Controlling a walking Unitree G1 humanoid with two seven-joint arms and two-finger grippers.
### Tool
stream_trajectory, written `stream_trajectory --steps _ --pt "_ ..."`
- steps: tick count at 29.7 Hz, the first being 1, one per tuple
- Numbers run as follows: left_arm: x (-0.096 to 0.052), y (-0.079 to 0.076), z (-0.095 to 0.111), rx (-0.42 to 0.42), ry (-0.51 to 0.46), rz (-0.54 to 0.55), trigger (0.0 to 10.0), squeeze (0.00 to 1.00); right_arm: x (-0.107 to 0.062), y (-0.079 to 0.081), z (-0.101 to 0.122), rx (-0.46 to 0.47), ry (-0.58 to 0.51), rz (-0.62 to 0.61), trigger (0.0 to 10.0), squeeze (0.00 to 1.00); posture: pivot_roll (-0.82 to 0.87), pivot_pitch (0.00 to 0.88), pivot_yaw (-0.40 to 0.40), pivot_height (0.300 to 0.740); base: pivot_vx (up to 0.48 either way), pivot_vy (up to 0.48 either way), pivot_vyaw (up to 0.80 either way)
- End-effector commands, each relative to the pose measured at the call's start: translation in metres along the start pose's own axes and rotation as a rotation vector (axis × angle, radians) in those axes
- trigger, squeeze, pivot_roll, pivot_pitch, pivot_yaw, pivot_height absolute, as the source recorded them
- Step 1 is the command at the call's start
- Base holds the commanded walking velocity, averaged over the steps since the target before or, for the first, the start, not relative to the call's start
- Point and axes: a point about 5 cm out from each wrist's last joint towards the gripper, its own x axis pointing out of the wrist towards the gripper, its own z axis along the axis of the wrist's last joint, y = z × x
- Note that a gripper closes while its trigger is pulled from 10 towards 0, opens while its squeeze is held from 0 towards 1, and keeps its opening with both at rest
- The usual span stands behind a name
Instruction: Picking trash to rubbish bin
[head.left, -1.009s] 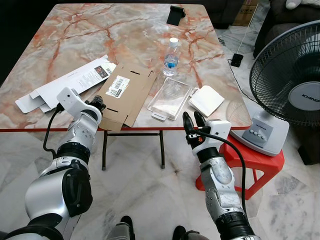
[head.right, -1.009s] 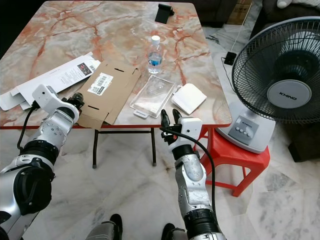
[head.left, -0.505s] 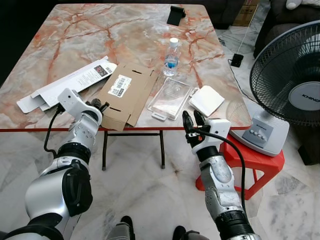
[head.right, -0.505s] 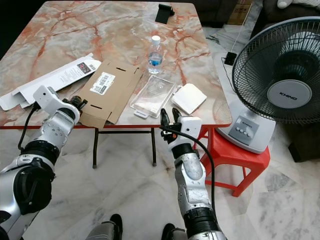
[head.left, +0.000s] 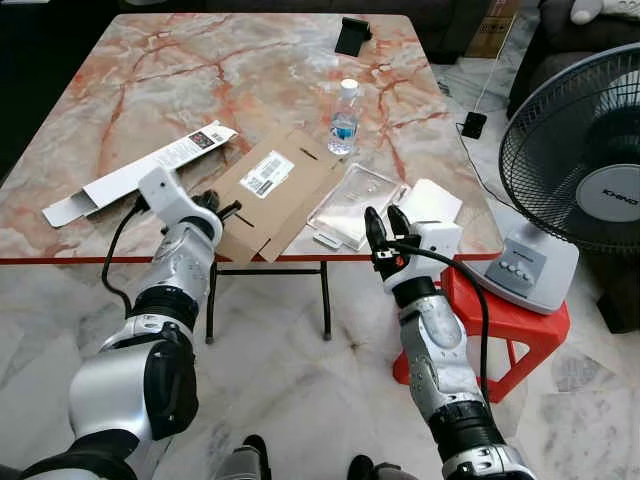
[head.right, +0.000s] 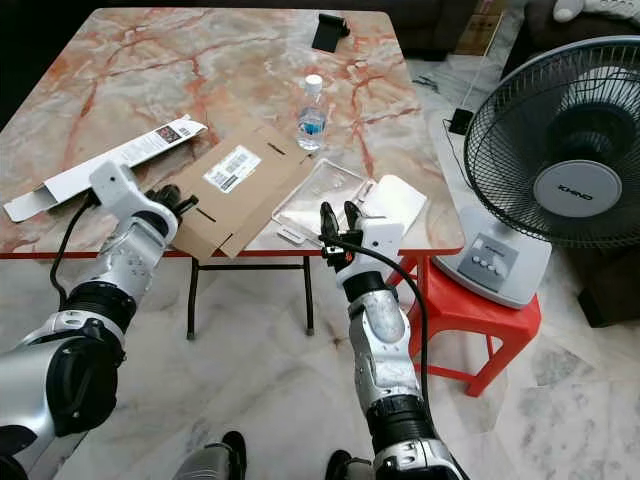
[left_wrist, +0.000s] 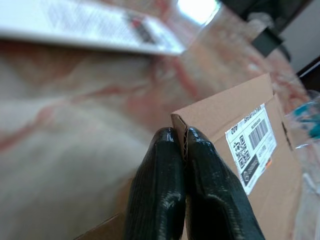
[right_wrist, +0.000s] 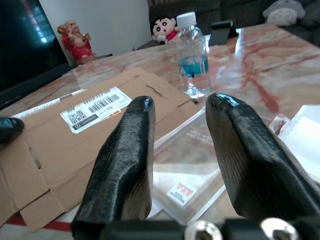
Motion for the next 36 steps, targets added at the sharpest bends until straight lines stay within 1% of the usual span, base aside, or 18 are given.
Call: stream_trajectory --steps 1,2,5,8,10,11,12,13,15,17,20,21,22,29,31,32,33,36 --pt "-0.002 -0.002 0.005 0.077 -0.057 -0.022 10.0 0.00 0.003 -0.003 0.002 0.008 -0.013 -0.012 10.0 0.00 0.01 0.074 -0.012 0.740 0.000 0.000 0.00" --pt "-0.003 -0.004 0.008 0.100 -0.087 -0.031 10.0 0.00 0.004 -0.003 0.002 0.006 -0.014 -0.011 10.0 0.00 0.01 0.067 -0.013 0.740 0.000 0.000 0.00" --pt "-0.004 -0.004 0.015 0.127 -0.133 -0.032 10.0 0.00 0.006 -0.003 0.003 0.005 -0.015 -0.011 10.0 0.00 0.01 0.059 -0.012 0.740 0.000 0.000 0.00" --pt "-0.007 -0.003 0.029 0.171 -0.226 -0.025 10.0 0.00 0.007 -0.003 0.003 0.005 -0.016 -0.009 10.0 0.00 0.02 0.051 -0.014 0.740 0.000 0.000 0.00" --pt "-0.008 -0.003 0.030 0.176 -0.234 -0.029 10.0 0.00 0.008 -0.003 0.003 0.006 -0.016 -0.009 10.0 0.00 0.02 0.051 -0.014 0.740 0.000 0.000 0.00" --pt "-0.012 -0.008 0.040 0.174 -0.315 -0.062 10.0 0.00 0.010 -0.003 0.004 0.004 -0.019 -0.003 10.0 0.00 0.03 0.038 -0.020 0.740 0.000 0.000 0.00" --pt "-0.012 -0.008 0.040 0.174 -0.315 -0.062 10.0 0.00 0.010 -0.003 0.004 0.004 -0.019 -0.003 10.0 0.00 0.03 0.038 -0.020 0.740 0.000 0.000 0.00" --pt "-0.017 -0.011 0.044 0.196 -0.376 -0.079 10.0 0.00 0.012 -0.003 0.005 -0.002 -0.024 -0.002 10.0 0.00 0.04 0.028 -0.021 0.740 0.000 0.000 0.00" --pt "-0.023 -0.014 0.043 0.243 -0.415 -0.104 10.0 0.00 0.014 -0.004 0.008 -0.003 -0.037 -0.009 10.0 0.00 0.04 0.022 -0.020 0.740 0.000 0.000 0.00" --pt "-0.031 -0.014 0.035 0.350 -0.441 -0.126 10.0 0.00 0.016 -0.006 0.011 -0.008 -0.055 -0.018 10.0 0.00 0.04 0.017 -0.019 0.740 0.000 0.000 0.00" --pt "-0.039 -0.010 0.020 0.445 -0.436 -0.124 10.0 0.00 0.019 -0.011 0.020 -0.015 -0.095 -0.046 10.0 0.00 0.03 0.000 -0.018 0.740 0.000 0.000 0.00" --pt "-0.039 -0.010 0.020 0.445 -0.436 -0.124 10.0 0.00 0.019 -0.011 0.020 -0.015 -0.095 -0.046 10.0 0.00 0.03 0.000 -0.018 0.740 0.000 0.000 0.00" --pt "-0.044 -0.010 0.017 0.473 -0.446 -0.133 10.0 0.00 0.020 -0.013 0.024 -0.020 -0.110 -0.050 10.0 0.00 0.03 0.000 -0.017 0.740 0.000 0.000 0.00" --pt "-0.051 -0.019 0.012 0.477 -0.463 -0.155 10.0 0.00 0.023 -0.017 0.029 -0.036 -0.131 -0.047 10.0 0.00 0.03 0.000 -0.015 0.740 0.000 0.000 0.00" --pt "-0.052 -0.019 0.006 0.494 -0.442 -0.161 10.0 0.00 0.023 -0.016 0.028 -0.035 -0.133 -0.047 10.0 0.00 0.03 0.000 -0.014 0.740 0.000 0.000 0.00" --pt "-0.052 -0.019 0.006 0.494 -0.442 -0.161 10.0 0.00 0.023 -0.016 0.028 -0.035 -0.133 -0.047 10.0 0.00 0.03 0.000 -0.014 0.740 0.000 0.000 0.00" --pt "-0.051 -0.017 0.001 0.501 -0.422 -0.152 10.0 0.00 0.023 -0.015 0.027 -0.034 -0.129 -0.045 10.0 0.00 0.03 0.000 -0.014 0.740 0.000 0.000 0.00" --pt "-0.050 -0.015 -0.003 0.488 -0.400 -0.134 10.0 0.00 0.022 -0.014 0.025 -0.033 -0.124 -0.042 10.0 0.00 0.02 0.000 -0.012 0.740 0.000 0.000 0.00"
